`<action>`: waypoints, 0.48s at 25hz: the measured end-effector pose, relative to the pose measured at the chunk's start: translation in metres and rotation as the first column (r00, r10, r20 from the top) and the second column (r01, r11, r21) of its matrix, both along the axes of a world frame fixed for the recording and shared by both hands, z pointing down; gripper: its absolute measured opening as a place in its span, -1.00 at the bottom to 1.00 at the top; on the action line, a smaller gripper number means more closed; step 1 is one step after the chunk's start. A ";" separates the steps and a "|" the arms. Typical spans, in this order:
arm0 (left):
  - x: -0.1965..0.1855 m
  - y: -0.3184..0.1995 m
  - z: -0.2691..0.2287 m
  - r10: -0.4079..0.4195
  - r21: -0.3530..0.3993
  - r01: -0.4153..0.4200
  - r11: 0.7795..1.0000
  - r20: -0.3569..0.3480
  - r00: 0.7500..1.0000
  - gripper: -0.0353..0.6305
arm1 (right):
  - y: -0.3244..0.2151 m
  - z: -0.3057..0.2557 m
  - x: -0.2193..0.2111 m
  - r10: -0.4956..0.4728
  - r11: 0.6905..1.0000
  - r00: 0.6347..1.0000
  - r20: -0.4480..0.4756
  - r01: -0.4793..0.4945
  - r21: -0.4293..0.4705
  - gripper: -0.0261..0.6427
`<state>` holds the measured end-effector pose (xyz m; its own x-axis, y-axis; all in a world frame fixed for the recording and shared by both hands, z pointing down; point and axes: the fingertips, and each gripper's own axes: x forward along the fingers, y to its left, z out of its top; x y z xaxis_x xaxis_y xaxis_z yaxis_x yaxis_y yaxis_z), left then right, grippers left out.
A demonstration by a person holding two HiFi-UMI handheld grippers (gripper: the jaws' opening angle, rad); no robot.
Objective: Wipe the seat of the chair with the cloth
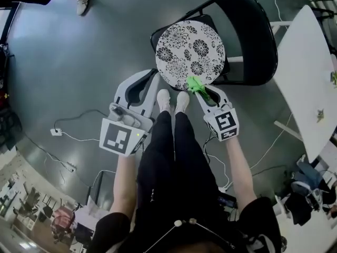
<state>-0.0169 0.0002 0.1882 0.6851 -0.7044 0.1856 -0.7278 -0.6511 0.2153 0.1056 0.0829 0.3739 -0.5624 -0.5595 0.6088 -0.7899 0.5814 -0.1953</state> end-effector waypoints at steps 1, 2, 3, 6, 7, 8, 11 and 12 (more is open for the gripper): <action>0.003 0.001 -0.014 0.010 0.010 -0.010 1.000 0.006 1.000 -0.88 | -0.005 -0.029 0.002 0.051 0.998 0.999 0.015 -0.052 0.048 -0.67; 0.006 0.002 -0.028 0.022 0.020 -0.022 1.000 0.011 1.000 -0.88 | -0.010 -0.058 0.004 0.102 0.990 0.994 0.033 -0.105 0.094 -0.67; 0.009 0.004 -0.042 0.034 0.031 -0.035 0.999 0.016 0.999 -0.88 | -0.014 -0.086 0.006 0.151 0.978 0.987 0.054 -0.157 0.138 -0.67; 0.020 0.013 -0.081 0.075 0.060 -0.077 0.995 0.041 0.996 -0.88 | -0.018 -0.168 0.011 0.263 0.925 0.959 0.103 -0.281 0.257 -0.67; 0.024 0.018 -0.095 0.090 0.074 -0.094 0.993 0.053 0.995 -0.88 | -0.017 -0.193 0.012 0.286 0.905 0.951 0.114 -0.307 0.295 -0.67; 0.027 0.022 -0.109 0.106 0.091 -0.111 0.990 0.064 0.992 -0.88 | -0.015 -0.217 0.012 0.304 0.884 0.944 0.126 -0.329 0.331 -0.66; 0.034 0.039 -0.150 0.141 0.152 -0.153 0.976 0.086 0.986 -0.88 | -0.005 -0.281 0.014 0.345 0.823 0.922 0.175 -0.387 0.416 -0.66; 0.036 0.044 -0.163 0.147 0.173 -0.161 0.972 0.090 0.985 -0.88 | -0.001 -0.299 0.017 0.358 0.803 0.914 0.191 -0.405 0.436 -0.66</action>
